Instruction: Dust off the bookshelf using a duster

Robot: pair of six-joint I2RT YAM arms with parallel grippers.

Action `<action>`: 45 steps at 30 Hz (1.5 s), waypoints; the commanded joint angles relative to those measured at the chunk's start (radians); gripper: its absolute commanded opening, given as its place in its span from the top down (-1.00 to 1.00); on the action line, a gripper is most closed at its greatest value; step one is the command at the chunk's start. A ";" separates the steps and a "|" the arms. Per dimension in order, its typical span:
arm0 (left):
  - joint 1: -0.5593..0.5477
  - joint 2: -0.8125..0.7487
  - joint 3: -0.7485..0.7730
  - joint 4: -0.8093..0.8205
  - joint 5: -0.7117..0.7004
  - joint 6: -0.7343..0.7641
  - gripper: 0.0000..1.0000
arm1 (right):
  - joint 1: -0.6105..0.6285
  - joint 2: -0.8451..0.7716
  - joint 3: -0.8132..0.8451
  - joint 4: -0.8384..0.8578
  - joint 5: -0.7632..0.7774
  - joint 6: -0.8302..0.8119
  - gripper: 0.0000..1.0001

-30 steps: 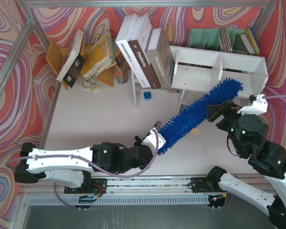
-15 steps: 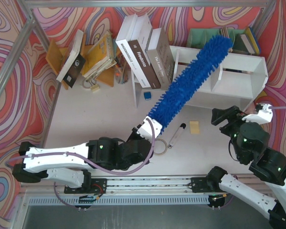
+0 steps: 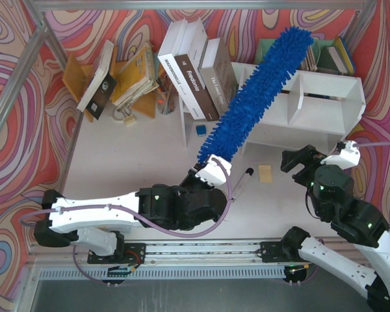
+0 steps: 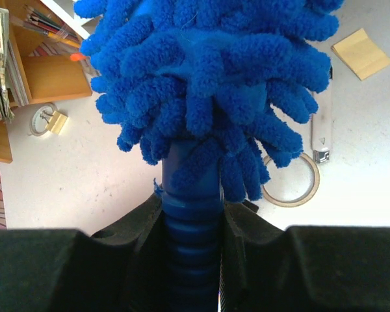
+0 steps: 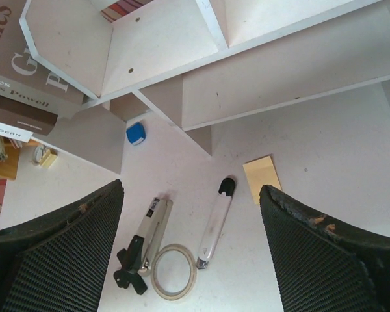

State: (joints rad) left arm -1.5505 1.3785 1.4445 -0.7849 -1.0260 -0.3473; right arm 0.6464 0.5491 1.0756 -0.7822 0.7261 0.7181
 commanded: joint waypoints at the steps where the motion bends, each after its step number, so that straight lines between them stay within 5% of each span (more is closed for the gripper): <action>1: 0.011 -0.009 0.034 0.069 -0.067 0.029 1.00 | -0.007 -0.012 -0.017 0.034 -0.009 0.014 -0.54; 9: 0.083 -0.015 -0.008 0.089 0.157 -0.001 1.00 | -0.007 -0.005 -0.016 0.340 -0.455 -0.174 -0.66; 14: 0.099 -0.075 -0.079 0.175 0.286 0.038 1.00 | -0.007 0.065 0.031 0.369 -0.555 -0.152 -0.76; 20: 0.094 -0.074 -0.116 0.237 0.385 0.087 1.00 | -0.007 0.127 0.036 0.388 -0.545 -0.013 -0.81; 26: 0.067 -0.106 -0.182 0.359 0.431 0.137 1.00 | -0.007 0.120 0.023 0.315 -0.380 0.125 -0.79; 32: 0.044 -0.113 -0.211 0.418 0.459 0.179 1.00 | -0.007 0.127 0.010 0.276 -0.325 0.208 -0.54; 37: 0.042 -0.115 -0.223 0.447 0.470 0.189 0.99 | -0.007 0.121 -0.002 0.251 -0.284 0.267 0.04; 41: 0.042 -0.129 -0.257 0.485 0.471 0.186 0.70 | -0.007 0.099 -0.007 0.214 -0.239 0.351 0.60; 45: 0.043 -0.150 -0.296 0.519 0.477 0.181 0.47 | -0.007 0.089 -0.013 0.159 -0.212 0.452 0.86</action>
State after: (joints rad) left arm -1.5055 1.2816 1.1839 -0.3489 -0.5446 -0.1703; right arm 0.6476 0.6567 1.0744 -0.5499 0.4198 1.0630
